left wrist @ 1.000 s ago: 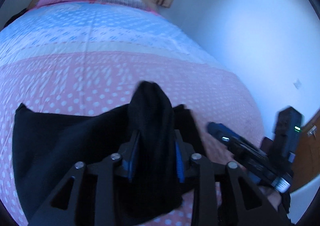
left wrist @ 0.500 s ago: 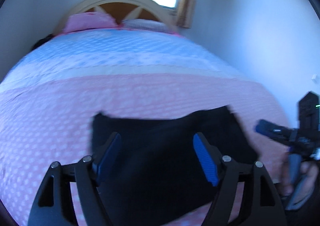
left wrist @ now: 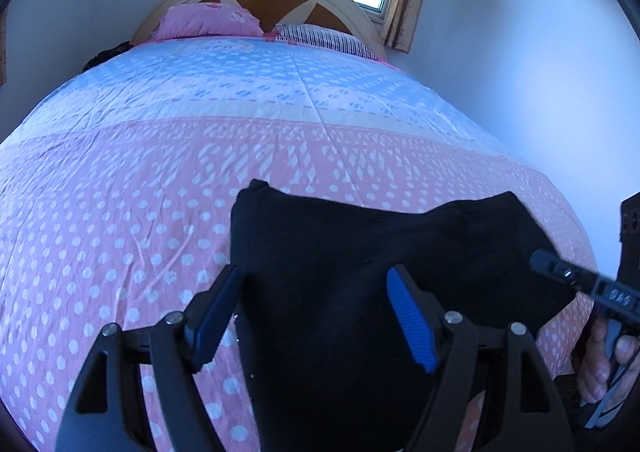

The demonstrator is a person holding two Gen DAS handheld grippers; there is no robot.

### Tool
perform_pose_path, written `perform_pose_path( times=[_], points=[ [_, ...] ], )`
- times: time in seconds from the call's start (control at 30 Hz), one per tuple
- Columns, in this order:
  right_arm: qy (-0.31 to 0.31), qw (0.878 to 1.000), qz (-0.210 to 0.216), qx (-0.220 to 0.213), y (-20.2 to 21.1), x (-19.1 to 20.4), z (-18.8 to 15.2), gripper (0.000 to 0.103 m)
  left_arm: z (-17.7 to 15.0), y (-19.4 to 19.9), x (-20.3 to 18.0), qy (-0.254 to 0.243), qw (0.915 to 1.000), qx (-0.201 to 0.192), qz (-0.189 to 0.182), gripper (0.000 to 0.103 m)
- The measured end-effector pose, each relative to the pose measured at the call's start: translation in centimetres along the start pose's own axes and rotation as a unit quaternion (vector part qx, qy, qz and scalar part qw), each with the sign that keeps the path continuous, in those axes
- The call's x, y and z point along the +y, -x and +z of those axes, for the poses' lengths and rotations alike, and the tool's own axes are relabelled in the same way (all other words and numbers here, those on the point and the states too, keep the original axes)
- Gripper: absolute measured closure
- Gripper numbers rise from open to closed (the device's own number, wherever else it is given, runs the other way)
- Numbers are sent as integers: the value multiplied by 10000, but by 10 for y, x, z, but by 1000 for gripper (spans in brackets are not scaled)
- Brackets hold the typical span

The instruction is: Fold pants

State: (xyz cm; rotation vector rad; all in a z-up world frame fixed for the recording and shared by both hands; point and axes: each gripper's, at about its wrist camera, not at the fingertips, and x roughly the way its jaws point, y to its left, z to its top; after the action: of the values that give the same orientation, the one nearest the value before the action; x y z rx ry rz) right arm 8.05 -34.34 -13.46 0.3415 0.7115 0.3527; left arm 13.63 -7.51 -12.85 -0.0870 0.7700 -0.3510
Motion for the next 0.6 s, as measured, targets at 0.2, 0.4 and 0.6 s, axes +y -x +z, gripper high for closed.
perform_pose_path(
  times=[0.2, 0.4, 0.6],
  points=[
    [-145, 9995, -245, -127, 13, -16, 3, 87, 3, -9, 3, -86, 9997, -53, 239, 26],
    [-496, 9976, -406, 261, 1, -46, -9, 87, -3, -29, 8, -41, 9995, 122, 279, 21],
    [-509, 9970, -447, 365, -1, -51, -13, 87, -3, -24, 2, -197, 9994, 73, 274, 20]
  ],
)
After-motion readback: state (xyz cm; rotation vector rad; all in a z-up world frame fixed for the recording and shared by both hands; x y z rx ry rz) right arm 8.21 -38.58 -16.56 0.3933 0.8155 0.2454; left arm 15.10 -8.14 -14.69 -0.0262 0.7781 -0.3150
